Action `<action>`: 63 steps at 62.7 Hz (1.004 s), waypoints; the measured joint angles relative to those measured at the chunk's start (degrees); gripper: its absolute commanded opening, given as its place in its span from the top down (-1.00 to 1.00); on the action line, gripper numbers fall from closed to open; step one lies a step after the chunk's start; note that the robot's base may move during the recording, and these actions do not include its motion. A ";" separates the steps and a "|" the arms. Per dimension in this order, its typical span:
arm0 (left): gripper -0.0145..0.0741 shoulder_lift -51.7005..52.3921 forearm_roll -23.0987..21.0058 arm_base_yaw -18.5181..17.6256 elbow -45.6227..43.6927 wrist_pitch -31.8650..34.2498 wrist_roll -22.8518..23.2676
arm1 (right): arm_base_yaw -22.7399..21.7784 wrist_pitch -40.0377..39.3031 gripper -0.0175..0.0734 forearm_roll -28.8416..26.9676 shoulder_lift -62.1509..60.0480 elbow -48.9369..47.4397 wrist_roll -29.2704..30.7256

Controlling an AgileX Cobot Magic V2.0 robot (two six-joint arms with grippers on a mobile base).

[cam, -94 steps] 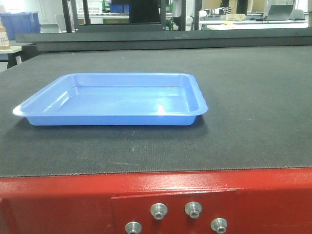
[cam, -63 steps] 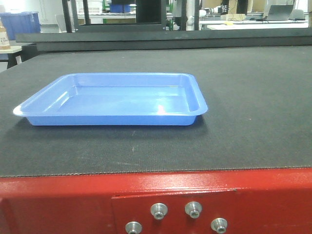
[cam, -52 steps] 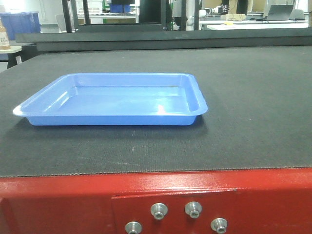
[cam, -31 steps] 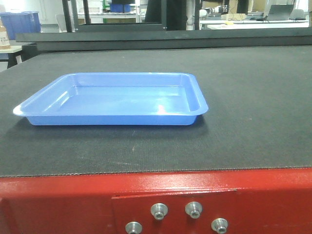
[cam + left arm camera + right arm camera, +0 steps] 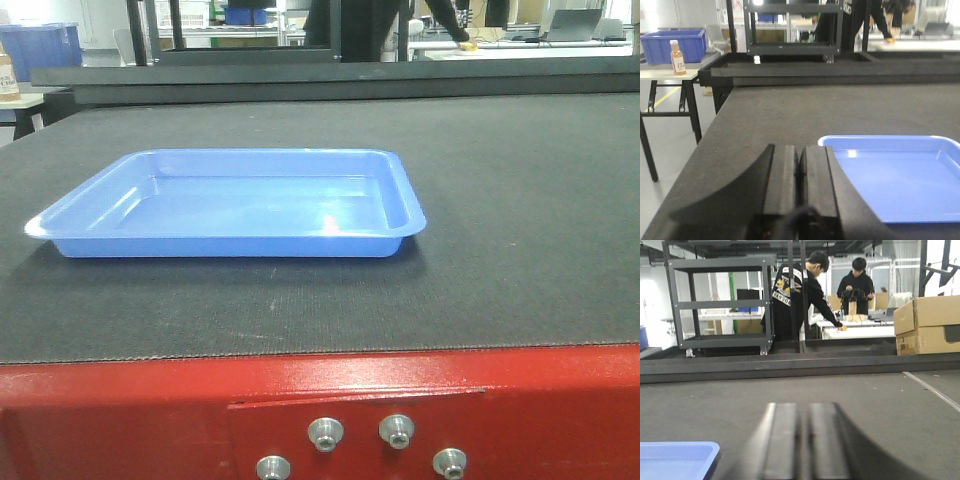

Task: Grab blue tray and place on right shelf

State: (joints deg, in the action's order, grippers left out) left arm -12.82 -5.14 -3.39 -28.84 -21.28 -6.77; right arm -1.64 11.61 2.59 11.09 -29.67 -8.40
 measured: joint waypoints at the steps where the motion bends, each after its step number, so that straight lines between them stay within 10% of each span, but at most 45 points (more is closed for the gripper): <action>1: 0.45 -1.67 0.15 0.00 -1.32 -0.95 0.00 | 0.00 0.17 -0.34 0.00 0.97 -0.78 0.00; 14: -0.21 -18.32 0.18 -0.76 -15.11 -10.02 0.00 | 2.15 2.58 -0.75 -0.09 16.66 -9.42 0.00; 39: -0.21 -45.84 -1.08 -7.98 -35.63 -27.09 -0.52 | 25.36 25.65 -0.75 -2.11 48.38 -37.67 0.00; 63: -0.20 -69.77 0.17 -7.98 -53.37 -36.40 3.42 | 23.74 43.27 -0.75 -2.59 77.99 -56.58 -7.61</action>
State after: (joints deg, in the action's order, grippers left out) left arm -82.59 -4.97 -11.37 -82.21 -57.68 -3.36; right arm 22.10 54.88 0.00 89.08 -86.25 -16.01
